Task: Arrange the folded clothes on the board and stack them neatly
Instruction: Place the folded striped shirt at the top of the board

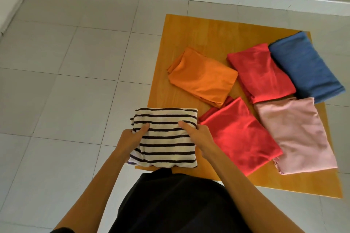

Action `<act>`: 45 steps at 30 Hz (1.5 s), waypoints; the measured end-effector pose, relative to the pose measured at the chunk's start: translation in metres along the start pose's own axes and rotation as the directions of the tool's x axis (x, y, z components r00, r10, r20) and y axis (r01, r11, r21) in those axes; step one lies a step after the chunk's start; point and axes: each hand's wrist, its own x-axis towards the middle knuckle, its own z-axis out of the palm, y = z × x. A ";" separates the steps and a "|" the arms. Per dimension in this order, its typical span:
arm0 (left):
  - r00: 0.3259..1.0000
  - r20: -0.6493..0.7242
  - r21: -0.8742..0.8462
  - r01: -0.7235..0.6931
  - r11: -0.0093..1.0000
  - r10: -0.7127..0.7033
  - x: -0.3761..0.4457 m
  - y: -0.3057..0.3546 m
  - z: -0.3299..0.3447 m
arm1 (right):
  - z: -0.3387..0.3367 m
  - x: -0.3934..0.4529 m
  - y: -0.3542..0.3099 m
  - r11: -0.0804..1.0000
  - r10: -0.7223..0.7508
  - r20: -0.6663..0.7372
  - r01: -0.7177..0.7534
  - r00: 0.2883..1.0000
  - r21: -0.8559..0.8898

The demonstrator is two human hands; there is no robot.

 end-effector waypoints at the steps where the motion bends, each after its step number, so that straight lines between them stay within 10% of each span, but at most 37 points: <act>1: 1.000 0.018 -0.010 0.010 1.000 -0.010 0.001 0.002 0.001 | 0.002 -0.001 -0.001 0.999 -0.027 0.014 0.027 1.000 0.017; 19: 0.892 0.381 -0.248 -0.154 0.956 0.242 0.079 0.229 -0.006 | -0.101 0.078 -0.182 0.903 -0.218 0.055 0.179 0.974 0.390; 31: 0.936 0.014 -0.163 -0.345 0.924 0.352 0.201 0.396 0.043 | -0.128 0.242 -0.325 0.901 -0.305 -0.071 0.312 0.950 0.300; 45: 0.867 -0.225 0.154 -0.418 0.895 0.444 0.273 0.387 0.075 | -0.118 0.309 -0.287 0.949 -0.288 -0.239 0.310 0.927 0.061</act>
